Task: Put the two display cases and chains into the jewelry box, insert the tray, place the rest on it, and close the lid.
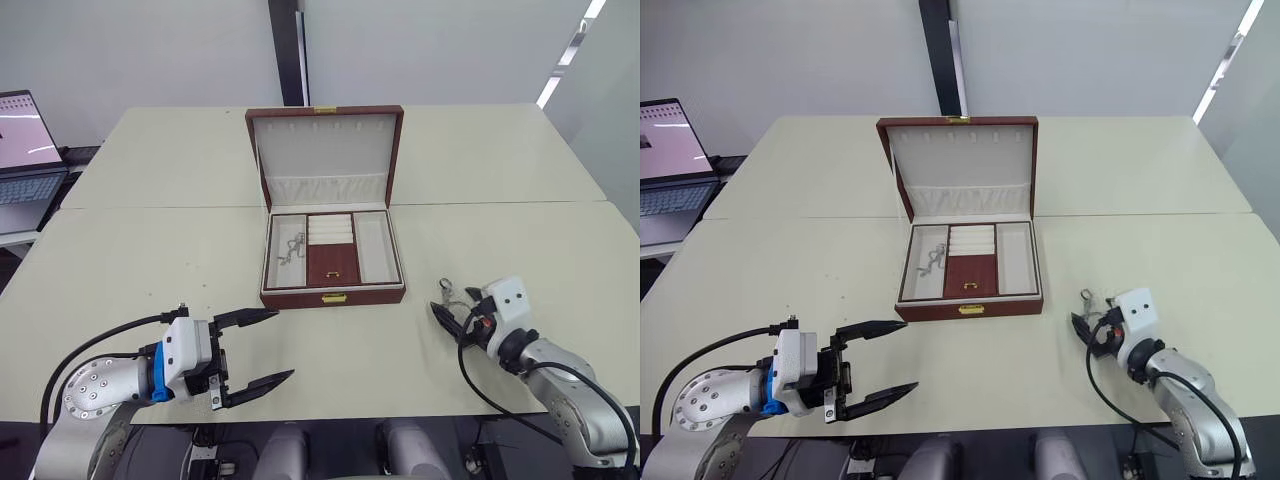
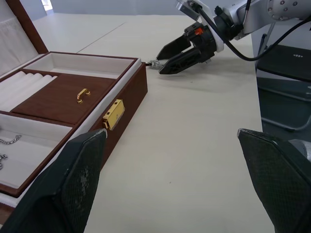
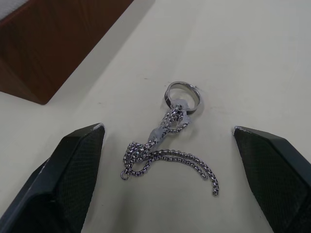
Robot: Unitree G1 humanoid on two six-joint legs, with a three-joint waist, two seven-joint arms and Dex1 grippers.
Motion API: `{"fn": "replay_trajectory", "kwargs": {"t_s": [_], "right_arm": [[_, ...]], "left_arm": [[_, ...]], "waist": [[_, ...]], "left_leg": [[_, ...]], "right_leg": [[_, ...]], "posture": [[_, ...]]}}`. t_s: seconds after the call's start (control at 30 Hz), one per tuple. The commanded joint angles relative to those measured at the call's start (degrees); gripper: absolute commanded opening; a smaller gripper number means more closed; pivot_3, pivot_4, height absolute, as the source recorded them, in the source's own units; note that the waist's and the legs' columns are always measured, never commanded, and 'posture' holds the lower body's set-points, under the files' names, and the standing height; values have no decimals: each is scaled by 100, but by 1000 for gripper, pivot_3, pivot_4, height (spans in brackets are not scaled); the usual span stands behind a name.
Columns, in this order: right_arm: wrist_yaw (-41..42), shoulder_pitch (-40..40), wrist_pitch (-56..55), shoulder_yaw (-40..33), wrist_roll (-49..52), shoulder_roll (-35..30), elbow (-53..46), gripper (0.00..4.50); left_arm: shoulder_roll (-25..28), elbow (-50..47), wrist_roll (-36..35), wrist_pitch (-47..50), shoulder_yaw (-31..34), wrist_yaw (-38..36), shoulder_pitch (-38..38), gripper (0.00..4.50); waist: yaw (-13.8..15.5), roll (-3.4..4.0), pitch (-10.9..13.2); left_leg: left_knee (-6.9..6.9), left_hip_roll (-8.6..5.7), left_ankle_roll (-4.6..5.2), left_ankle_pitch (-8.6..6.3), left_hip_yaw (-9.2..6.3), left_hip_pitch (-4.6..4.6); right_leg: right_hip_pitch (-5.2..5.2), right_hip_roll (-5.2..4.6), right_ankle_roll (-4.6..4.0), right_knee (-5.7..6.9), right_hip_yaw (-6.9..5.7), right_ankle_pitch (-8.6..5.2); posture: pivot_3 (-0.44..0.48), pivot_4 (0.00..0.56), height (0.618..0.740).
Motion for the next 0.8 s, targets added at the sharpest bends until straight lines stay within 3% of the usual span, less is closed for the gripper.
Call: {"fn": "replay_trajectory", "kwargs": {"t_s": [0.03, 0.07, 0.17, 0.3, 0.4, 0.77, 0.8], "right_arm": [[-81, -64, 273, 56, -62, -11, -16, 4500], [-94, -74, 324, 54, -75, 0, -4, 4500], [-63, -83, 302, 17, -101, 7, 69, 3866], [-30, 34, 176, 153, -324, -100, 177, 2493], [-58, 80, 157, 199, -417, -119, 224, 1793], [7, -38, -193, -27, -353, -79, 271, 5], [32, -53, -219, -58, -328, -88, 279, 5]], "left_arm": [[-41, 0, 14, -224, 19, 10, 93, 4482], [-43, 19, 22, -256, 21, 5, 113, 4482], [-49, 34, 42, -317, 3, 30, 151, 4500], [-79, 81, 87, -360, -38, 81, 141, 4500], [-68, 124, 87, -383, -52, 106, 118, 4500], [-153, 205, 78, -386, -101, 263, -72, 4500], [-161, 210, 75, -392, -96, 280, -87, 4500]], "waist": [[-3, -2, -3], [-4, -4, -5], [-1, -14, -11], [-1, -16, -14], [-1, -26, -25], [3, -44, -49], [4, -44, -49]], "left_leg": [[0, 1, 0, 0, 0, 0], [0, 2, 0, 0, 0, 1], [0, 2, 0, 0, -1, 2], [-1, 2, 0, 0, -2, 2], [-1, 3, 0, 0, -2, 2], [0, 2, 1, -1, -8, 12], [0, 2, 1, -1, -8, 12]], "right_leg": [[0, 1, 0, 0, 0, 0], [1, 2, 0, 0, 0, 0], [2, 3, 0, 0, 0, 0], [2, 4, 0, 0, -1, 0], [2, 4, 0, 0, -1, 0], [20, 4, 0, -7, -6, -1], [20, 4, 0, -7, -7, -1]], "posture": [[0, 150, 740], [0, 150, 740], [0, 150, 740], [0, 150, 740], [0, 150, 740], [0, 150, 740], [0, 150, 740]]}}
